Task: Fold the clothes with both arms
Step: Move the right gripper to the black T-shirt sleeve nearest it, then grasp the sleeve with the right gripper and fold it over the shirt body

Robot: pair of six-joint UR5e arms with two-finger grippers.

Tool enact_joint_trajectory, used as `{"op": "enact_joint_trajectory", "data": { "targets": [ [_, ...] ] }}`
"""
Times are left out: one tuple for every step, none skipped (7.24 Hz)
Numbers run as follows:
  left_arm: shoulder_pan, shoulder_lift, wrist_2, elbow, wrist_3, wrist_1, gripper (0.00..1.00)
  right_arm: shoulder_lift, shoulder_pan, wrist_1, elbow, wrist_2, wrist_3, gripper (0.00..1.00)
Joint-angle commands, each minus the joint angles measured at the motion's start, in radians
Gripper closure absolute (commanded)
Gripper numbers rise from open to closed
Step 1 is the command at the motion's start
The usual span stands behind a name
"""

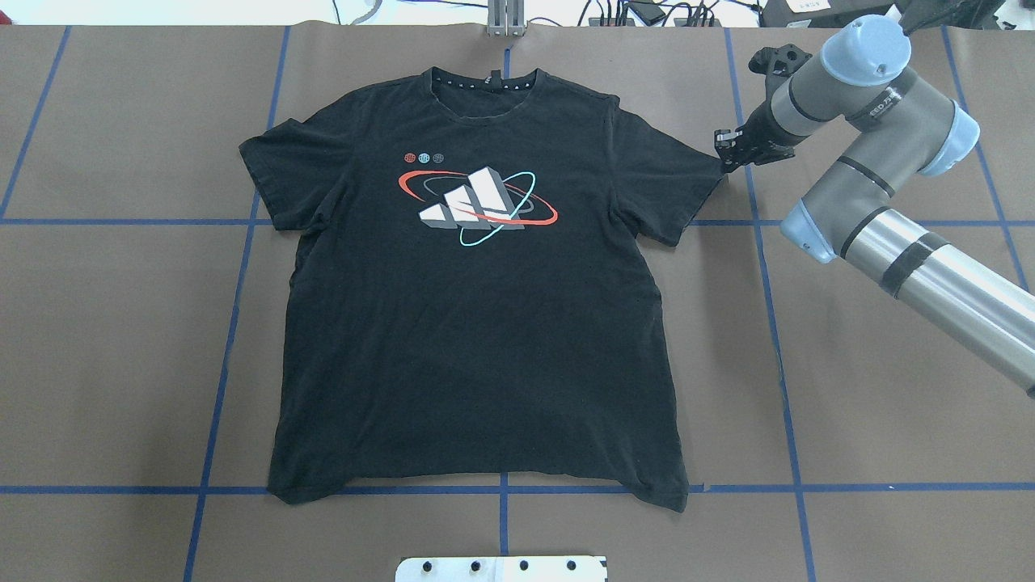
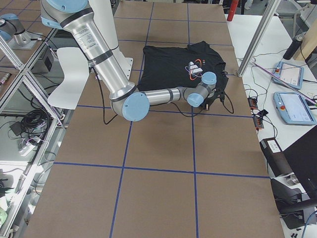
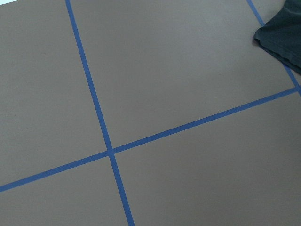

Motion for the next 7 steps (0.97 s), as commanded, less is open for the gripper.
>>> {"op": "enact_joint_trajectory", "data": {
  "targets": [
    [0.0, -0.002, 0.0, 0.0, -0.001, -0.001, 0.0, 0.017, 0.031, 0.003, 0.024, 0.041, 0.002, 1.0],
    [0.0, -0.004, 0.0, 0.0, -0.001, -0.001, 0.0, 0.014, 0.036, -0.006, 0.082, 0.064, 0.008, 1.0],
    [0.0, -0.004, 0.0, 0.0, -0.001, -0.001, 0.0, 0.02, 0.035, -0.024, 0.125, 0.077, 0.018, 1.0],
    [0.0, -0.005, 0.0, 0.0, -0.001, -0.001, 0.0, 0.04, 0.018, -0.031, 0.142, 0.078, 0.06, 1.0],
    [0.0, -0.004, 0.0, 0.001, -0.001, -0.021, 0.0, 0.105, -0.044, -0.034, 0.14, 0.074, 0.181, 1.0],
    [0.0, -0.004, 0.0, 0.003, -0.003, -0.036, 0.0, 0.155, -0.095, -0.034, 0.118, 0.049, 0.281, 1.0],
    [0.0, -0.004, 0.0, 0.001, -0.003, -0.036, 0.0, 0.21, -0.125, -0.029, 0.065, -0.005, 0.293, 1.0]
  ]
}}
